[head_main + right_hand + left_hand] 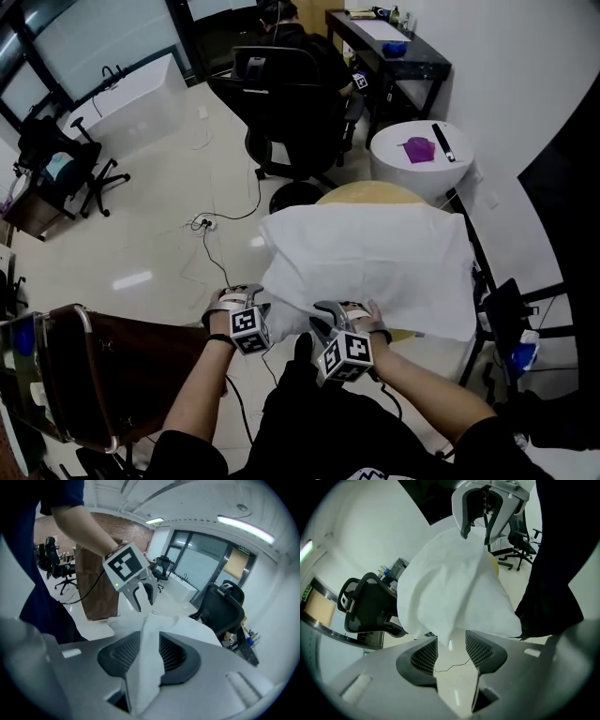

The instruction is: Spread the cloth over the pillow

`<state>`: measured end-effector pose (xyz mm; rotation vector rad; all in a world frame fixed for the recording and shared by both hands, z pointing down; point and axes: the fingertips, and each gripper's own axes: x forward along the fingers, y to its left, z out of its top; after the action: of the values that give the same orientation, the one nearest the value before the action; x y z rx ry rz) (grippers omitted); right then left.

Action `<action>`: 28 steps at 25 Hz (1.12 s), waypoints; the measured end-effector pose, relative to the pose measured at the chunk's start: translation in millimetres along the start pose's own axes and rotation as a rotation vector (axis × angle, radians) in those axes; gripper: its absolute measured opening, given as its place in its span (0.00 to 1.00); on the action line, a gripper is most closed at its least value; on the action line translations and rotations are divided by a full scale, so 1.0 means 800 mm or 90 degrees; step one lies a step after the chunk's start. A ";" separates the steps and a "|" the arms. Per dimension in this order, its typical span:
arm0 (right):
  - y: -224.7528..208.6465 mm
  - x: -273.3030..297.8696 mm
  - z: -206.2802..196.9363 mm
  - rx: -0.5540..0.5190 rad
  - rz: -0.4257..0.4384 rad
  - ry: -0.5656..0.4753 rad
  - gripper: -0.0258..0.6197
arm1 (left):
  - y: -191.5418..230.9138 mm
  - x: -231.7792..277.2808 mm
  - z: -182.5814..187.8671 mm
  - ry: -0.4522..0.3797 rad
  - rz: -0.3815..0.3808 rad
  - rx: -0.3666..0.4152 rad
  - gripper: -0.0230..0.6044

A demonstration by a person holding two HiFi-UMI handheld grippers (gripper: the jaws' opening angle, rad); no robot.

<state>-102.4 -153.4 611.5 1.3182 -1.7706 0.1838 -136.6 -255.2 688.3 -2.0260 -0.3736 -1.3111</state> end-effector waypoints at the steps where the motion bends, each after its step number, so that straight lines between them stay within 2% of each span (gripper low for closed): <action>1: 0.003 0.007 -0.001 -0.023 -0.010 0.011 0.25 | 0.001 0.006 -0.003 -0.003 0.006 0.009 0.32; 4: 0.007 0.026 -0.006 -0.083 -0.043 0.044 0.25 | 0.004 0.013 -0.002 -0.027 0.016 0.018 0.32; 9: 0.012 0.045 -0.026 -0.114 -0.051 0.097 0.25 | 0.008 0.025 0.002 -0.055 0.021 0.036 0.31; 12: 0.012 0.043 -0.024 -0.094 -0.055 0.094 0.22 | 0.008 0.032 -0.001 -0.054 0.006 0.056 0.24; 14: 0.009 0.035 -0.020 -0.073 -0.059 0.082 0.09 | 0.011 0.031 0.001 -0.060 0.004 0.065 0.14; 16: 0.004 0.028 -0.016 -0.054 -0.063 0.070 0.06 | 0.014 0.027 0.005 -0.071 0.001 0.072 0.04; 23: -0.040 -0.010 0.005 0.004 -0.106 0.032 0.06 | 0.049 -0.029 0.026 -0.081 0.026 0.112 0.04; 28: -0.107 -0.045 0.007 0.044 -0.174 0.017 0.06 | 0.130 -0.079 0.077 -0.087 0.108 0.195 0.04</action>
<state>-33.1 -167.6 550.4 1.5833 -1.5549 0.1101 -63.1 -280.9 576.4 -1.8477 -0.4264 -0.9526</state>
